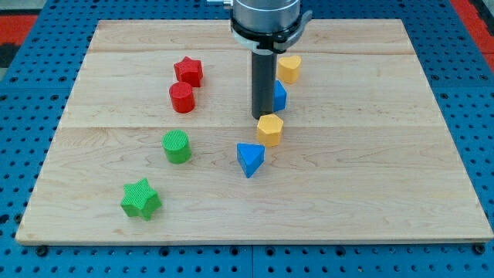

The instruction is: Move the yellow heart slightly to the left

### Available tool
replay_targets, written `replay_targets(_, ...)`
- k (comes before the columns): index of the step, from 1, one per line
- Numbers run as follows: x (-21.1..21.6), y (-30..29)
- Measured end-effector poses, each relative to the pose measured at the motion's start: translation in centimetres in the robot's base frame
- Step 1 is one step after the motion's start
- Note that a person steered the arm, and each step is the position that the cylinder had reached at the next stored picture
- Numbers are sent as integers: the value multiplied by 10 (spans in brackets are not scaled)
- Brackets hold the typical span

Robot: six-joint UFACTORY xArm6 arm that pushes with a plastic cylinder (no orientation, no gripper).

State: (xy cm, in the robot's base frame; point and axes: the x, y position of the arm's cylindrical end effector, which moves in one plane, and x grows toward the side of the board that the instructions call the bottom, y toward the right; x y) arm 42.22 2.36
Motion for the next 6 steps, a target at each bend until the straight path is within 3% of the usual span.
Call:
replay_targets(2, 1, 75)
replay_targets(3, -46, 117)
replay_targets(4, -94, 96)
replay_targets(6, -113, 44)
